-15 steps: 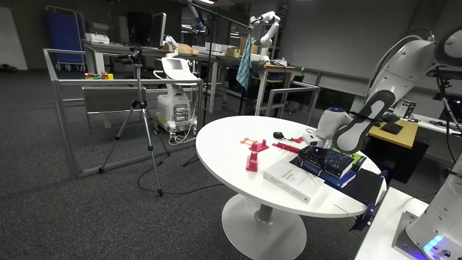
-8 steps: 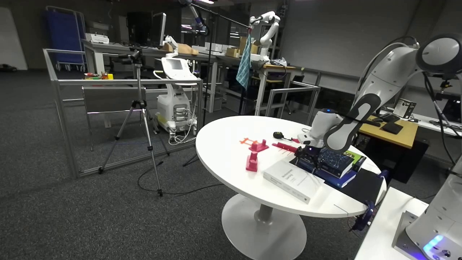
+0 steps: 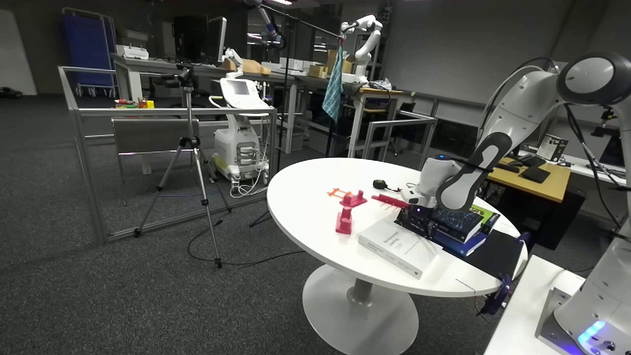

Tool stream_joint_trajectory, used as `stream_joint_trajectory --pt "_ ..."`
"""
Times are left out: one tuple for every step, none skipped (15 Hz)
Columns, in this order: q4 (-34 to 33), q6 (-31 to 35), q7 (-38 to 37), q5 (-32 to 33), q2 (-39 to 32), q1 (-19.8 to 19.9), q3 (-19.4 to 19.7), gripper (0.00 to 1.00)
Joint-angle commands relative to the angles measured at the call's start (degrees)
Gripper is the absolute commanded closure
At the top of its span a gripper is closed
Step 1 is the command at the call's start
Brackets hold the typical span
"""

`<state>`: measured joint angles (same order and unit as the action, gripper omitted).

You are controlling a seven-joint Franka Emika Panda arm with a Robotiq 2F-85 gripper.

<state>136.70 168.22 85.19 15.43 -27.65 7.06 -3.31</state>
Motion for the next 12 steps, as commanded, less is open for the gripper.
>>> stream_joint_trajectory --pt "-0.9 -2.4 0.9 -1.5 -0.1 3.1 -3.7 0.00" --pt "-1.0 -2.7 1.0 -1.7 -0.2 3.5 -4.3 0.00" --pt "-1.0 -2.9 0.9 -1.8 -0.1 3.6 -4.6 0.00" --pt "-1.0 -3.1 0.9 -1.9 -0.1 3.7 -4.9 0.00" --pt "-0.9 -3.5 0.9 -2.1 0.1 3.7 -5.2 0.00" --pt "-1.0 -3.8 1.0 -2.2 0.1 3.6 -5.5 0.00" --pt "-0.9 -3.9 0.9 -2.4 0.3 3.5 -5.8 0.00" --pt "-1.0 -4.1 0.9 -2.5 0.4 3.3 -6.1 0.00" --pt "-0.9 -4.3 0.8 -2.4 0.5 3.1 -6.2 0.00" --pt "-0.9 -4.3 0.8 -2.4 0.5 3.0 -6.5 0.00" --pt "-0.8 -4.4 0.8 -2.4 0.6 2.9 -6.7 0.00" --pt "-0.8 -4.4 0.8 -2.4 0.6 2.8 -6.9 0.00"
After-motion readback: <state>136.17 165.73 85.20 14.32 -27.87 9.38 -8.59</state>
